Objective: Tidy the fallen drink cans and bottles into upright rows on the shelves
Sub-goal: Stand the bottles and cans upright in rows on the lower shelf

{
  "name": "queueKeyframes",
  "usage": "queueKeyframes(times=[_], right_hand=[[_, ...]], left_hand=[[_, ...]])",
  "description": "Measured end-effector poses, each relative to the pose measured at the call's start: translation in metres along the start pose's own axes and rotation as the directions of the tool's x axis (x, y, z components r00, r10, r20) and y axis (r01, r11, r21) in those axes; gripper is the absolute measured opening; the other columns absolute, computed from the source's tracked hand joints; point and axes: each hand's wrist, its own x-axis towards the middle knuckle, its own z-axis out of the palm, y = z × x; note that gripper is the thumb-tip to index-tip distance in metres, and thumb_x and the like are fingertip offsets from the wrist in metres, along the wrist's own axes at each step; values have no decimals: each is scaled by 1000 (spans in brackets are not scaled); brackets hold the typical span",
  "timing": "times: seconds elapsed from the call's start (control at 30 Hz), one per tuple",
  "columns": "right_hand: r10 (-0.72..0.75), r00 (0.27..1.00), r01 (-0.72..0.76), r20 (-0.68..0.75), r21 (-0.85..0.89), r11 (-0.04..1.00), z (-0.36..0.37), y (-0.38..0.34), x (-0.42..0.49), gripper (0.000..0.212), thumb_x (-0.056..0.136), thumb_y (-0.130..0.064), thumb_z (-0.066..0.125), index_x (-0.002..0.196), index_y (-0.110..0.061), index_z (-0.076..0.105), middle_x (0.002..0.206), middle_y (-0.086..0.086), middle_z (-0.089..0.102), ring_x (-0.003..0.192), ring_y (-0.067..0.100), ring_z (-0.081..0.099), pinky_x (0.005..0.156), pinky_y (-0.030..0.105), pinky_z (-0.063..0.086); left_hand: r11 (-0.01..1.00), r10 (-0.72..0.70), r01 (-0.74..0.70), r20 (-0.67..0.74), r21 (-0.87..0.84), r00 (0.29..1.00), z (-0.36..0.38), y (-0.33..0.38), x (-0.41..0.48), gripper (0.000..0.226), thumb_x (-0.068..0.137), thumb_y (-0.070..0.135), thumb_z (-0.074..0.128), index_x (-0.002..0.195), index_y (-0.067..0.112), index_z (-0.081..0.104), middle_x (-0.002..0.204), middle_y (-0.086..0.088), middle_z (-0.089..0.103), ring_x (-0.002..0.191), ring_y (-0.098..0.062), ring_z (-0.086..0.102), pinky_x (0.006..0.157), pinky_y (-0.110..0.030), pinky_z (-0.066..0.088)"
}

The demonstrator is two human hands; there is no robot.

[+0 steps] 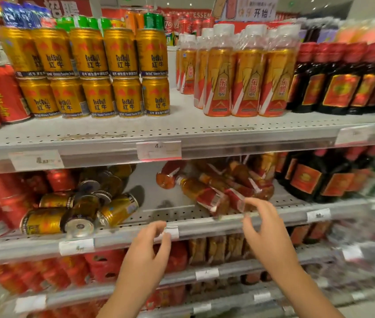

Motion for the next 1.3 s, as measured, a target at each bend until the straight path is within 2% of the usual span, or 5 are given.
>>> queueKeyframes(times=[0.2,0.33,0.67,0.8,1.3], right_hand=[[-23,999,20,-47,-70,997,-28,36,53,34,101,-36,50,134,-33,50,128,-16,45,119,2,46,96,25,39],[26,999,-32,-38,-173,984,-42,61,97,31,98,-40,52,120,-17,54,115,4,53,95,21,56,73,31,43],[271,910,-209,314,-218,953,-30,131,171,70,88,-69,50,145,-31,40,141,9,52,123,34,54,102,46,47],[355,854,-311,379,-175,934,-19,133,186,98,65,-93,38,142,-33,40,139,5,55,122,34,56,95,42,46],[357,819,-255,450,-272,928,-11,131,193,91,79,-69,59,146,-19,25,130,10,56,106,30,61,77,34,49]], left_hand=[[999,15,-15,2,52,1000,46,28,40,15,100,44,52,114,43,57,109,23,61,99,7,58,80,-23,48],[983,8,6,-78,184,997,78,51,83,31,99,50,48,120,29,58,110,9,64,97,-8,61,81,-31,48],[877,-212,300,-259,375,943,137,80,124,81,90,75,41,150,22,32,152,-10,37,136,-35,41,108,-50,41],[818,-514,544,-187,184,837,145,88,157,105,81,75,60,160,23,16,161,-10,23,141,-40,37,111,-49,37],[761,-586,639,-305,114,751,107,67,152,70,92,49,64,145,13,37,146,-16,34,120,-41,52,101,-45,42]])
